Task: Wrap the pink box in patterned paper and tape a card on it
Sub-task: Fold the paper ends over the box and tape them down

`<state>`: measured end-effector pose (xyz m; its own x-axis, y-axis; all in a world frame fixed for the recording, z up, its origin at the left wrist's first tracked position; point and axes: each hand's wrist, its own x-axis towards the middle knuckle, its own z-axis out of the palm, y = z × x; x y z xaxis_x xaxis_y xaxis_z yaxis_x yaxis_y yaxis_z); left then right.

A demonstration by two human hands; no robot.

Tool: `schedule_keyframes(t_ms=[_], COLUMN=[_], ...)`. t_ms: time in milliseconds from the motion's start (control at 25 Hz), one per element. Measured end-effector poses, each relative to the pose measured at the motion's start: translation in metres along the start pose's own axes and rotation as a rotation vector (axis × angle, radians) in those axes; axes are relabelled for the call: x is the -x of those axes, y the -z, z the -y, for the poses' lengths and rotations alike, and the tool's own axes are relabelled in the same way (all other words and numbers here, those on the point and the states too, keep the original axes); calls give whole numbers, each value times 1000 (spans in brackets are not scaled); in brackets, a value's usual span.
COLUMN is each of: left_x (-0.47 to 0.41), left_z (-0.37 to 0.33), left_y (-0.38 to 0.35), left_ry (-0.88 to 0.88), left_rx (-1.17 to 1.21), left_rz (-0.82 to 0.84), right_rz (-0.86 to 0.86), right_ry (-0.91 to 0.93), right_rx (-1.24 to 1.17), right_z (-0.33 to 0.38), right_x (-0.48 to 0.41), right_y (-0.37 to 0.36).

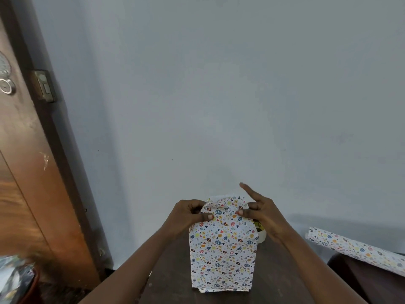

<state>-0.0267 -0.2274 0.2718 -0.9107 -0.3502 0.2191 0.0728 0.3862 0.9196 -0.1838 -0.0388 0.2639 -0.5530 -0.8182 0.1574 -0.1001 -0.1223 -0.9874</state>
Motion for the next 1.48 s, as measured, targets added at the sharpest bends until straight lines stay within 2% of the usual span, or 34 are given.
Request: schedule_keyframes(t_ms=[80,200,360,720,880,1120,1280,1480], left_x=[-4,-5,-4,-7,-12,-14,-15,-13], left_z=[-7,-10,-1,6,13,14,8,5], left_y=[3,8,10,0,2,1,1,2], left_ry=[-5,42,49,-18,-91,-177,-48,115], left_rx=[-47,42,134,138,93,-82,6,111], left_rz=[52,85,3,-106,-111,-109,-87,86], right_rz=[-16,-58,-55,-43,-68,-142,-50,-2], right_ry=[2,38,39,30,41,57,-8,-82], right_rx=[18,97,68,10,22,174,113,115], right_z=[12,21,18,10,2,-2,5,6], right_x=[-1,-1,0,-4,-9,-12,-13,-13], right_y=[-4,-9,-8,-7,-3,-2,-8,-11])
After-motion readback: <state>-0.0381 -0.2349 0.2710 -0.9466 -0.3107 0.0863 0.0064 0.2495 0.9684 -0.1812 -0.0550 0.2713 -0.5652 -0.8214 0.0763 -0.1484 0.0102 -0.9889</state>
